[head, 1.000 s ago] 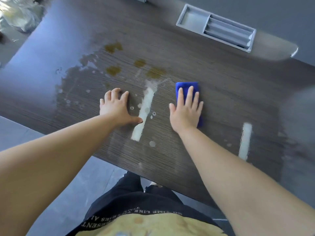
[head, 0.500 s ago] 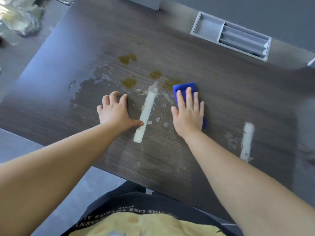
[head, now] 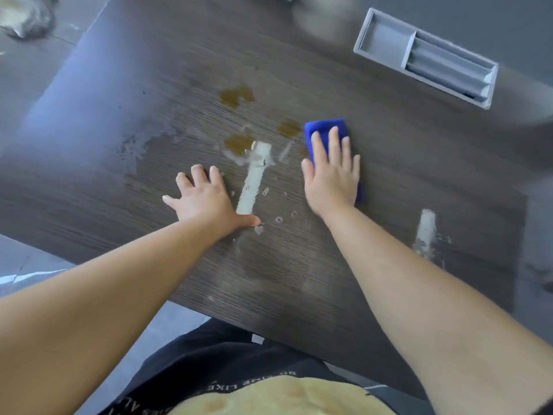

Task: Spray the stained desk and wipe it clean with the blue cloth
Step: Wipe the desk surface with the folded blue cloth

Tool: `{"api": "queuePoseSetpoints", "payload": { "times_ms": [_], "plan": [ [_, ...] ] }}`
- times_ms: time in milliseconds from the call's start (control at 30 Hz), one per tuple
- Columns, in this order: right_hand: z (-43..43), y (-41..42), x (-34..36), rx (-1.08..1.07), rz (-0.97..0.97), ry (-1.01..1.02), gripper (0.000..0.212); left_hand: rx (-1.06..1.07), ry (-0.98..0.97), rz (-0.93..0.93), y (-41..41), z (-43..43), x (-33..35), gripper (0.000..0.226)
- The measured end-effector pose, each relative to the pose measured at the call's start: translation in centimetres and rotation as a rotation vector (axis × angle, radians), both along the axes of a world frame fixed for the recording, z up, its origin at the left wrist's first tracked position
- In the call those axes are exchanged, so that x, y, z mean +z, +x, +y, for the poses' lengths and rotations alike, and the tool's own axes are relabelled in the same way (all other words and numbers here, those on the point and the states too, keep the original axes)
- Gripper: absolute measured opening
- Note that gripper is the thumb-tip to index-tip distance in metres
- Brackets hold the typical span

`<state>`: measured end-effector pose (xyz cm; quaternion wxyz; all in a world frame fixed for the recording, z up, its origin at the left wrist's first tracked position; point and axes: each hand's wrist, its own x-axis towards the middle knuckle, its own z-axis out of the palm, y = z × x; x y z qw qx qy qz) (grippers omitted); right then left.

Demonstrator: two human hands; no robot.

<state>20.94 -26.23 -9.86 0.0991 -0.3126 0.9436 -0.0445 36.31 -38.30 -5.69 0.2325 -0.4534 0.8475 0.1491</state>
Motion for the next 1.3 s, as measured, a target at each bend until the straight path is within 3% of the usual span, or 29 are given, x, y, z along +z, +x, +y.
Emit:
{"api": "queuePoseSetpoints", "payload": {
  "times_ms": [100, 167, 333, 400, 467, 600, 667, 733, 833, 900, 1000, 1133, 1200, 1300],
  "plan": [
    [3.6, 2.1, 0.1, 0.425, -0.045, -0.033, 0.052, -0.005, 0.011, -0.010, 0.0, 0.1, 0.1, 0.126],
    [6.0, 0.6, 0.2, 0.529, -0.037, -0.033, 0.051, -0.016, 0.020, -0.017, -0.1, 0.0, 0.2, 0.125],
    [1.5, -3.8, 0.2, -0.071, 0.018, -0.006, 0.052, -0.018, 0.037, -0.029, -0.4, -0.4, 0.4, 0.126],
    [-1.6, -2.7, 0.1, -0.185, 0.002, 0.012, 0.055, -0.023, 0.042, -0.035, -0.2, -0.3, 0.5, 0.126],
    [-2.6, -0.3, 0.1, -0.050, 0.001, -0.004, 0.056, -0.020, 0.042, -0.035, -0.1, -0.2, 0.4, 0.126],
    [1.1, 3.0, 0.2, 0.450, -0.018, -0.021, 0.054, -0.012, 0.049, -0.020, -0.2, -0.2, 0.4, 0.126],
    [2.6, 1.6, 0.1, 0.529, -0.023, -0.034, 0.052, -0.017, 0.053, -0.007, -0.1, -0.1, 0.3, 0.126],
    [2.1, -0.8, 0.0, 0.361, -0.002, -0.027, 0.051, -0.027, 0.052, -0.002, 0.0, -0.2, 0.2, 0.125],
    [-2.2, -3.1, 0.0, -0.061, 0.007, -0.011, 0.052, -0.031, 0.051, 0.002, 0.0, -0.4, 0.3, 0.124],
    [-5.2, -2.5, 0.2, -0.147, 0.004, 0.011, 0.053, -0.037, 0.050, 0.002, -0.1, -0.4, 0.4, 0.124],
    [-5.8, 1.3, 0.2, 0.142, -0.001, -0.010, 0.052, -0.046, 0.043, -0.006, 0.2, -0.3, 0.3, 0.124],
    [0.0, 3.3, 0.1, 0.597, -0.045, -0.025, 0.049, -0.081, 0.064, 0.002, 0.9, -0.3, 0.3, 0.123],
    [1.0, 0.9, 0.1, 0.471, -0.026, -0.018, 0.050, -0.072, 0.111, 0.041, 1.2, -1.1, 0.8, 0.122],
    [-1.5, -1.0, 0.1, 0.052, 0.013, 0.014, 0.051, -0.017, 0.194, 0.098, 1.4, -3.1, 1.8, 0.116]
  ]
}}
